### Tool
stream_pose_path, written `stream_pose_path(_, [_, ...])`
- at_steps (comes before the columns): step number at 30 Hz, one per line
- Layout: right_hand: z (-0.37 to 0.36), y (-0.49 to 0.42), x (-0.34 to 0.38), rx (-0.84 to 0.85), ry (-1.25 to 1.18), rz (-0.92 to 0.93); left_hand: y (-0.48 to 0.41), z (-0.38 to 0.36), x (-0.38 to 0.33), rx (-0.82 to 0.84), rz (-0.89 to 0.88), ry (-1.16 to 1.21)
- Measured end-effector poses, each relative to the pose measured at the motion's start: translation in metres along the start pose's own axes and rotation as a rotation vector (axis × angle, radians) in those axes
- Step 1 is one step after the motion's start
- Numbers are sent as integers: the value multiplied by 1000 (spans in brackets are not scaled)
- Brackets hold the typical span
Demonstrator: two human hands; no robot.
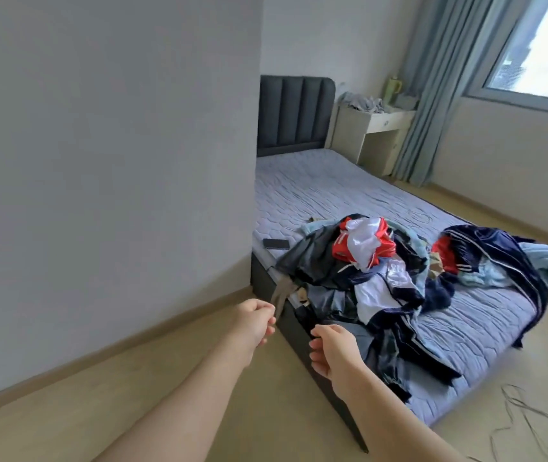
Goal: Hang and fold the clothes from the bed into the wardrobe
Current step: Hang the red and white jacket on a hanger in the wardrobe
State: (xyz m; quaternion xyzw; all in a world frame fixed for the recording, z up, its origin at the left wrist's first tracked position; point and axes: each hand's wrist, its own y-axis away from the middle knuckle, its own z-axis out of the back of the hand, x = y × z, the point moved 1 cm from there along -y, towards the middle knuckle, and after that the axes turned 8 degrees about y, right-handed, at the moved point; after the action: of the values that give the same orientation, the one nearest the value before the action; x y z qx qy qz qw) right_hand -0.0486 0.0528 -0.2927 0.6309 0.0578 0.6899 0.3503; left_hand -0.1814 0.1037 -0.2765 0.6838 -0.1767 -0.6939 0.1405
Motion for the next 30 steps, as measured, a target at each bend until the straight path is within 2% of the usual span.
stream_pose_path(8, [118, -98, -9, -111, -131, -146, -79, -155, -3, 147, 24, -140])
stream_pose_path(13, [185, -192, 1, -186, -157, -192, -161, -258, -6, 244, 57, -171])
stream_pose_path(22, [273, -331, 60, -248, -123, -281, -285, -400, -55, 315, 60, -286])
stream_pose_path(30, [348, -436, 71, -212, -93, -308, -358, -495, -47, 277, 108, -376])
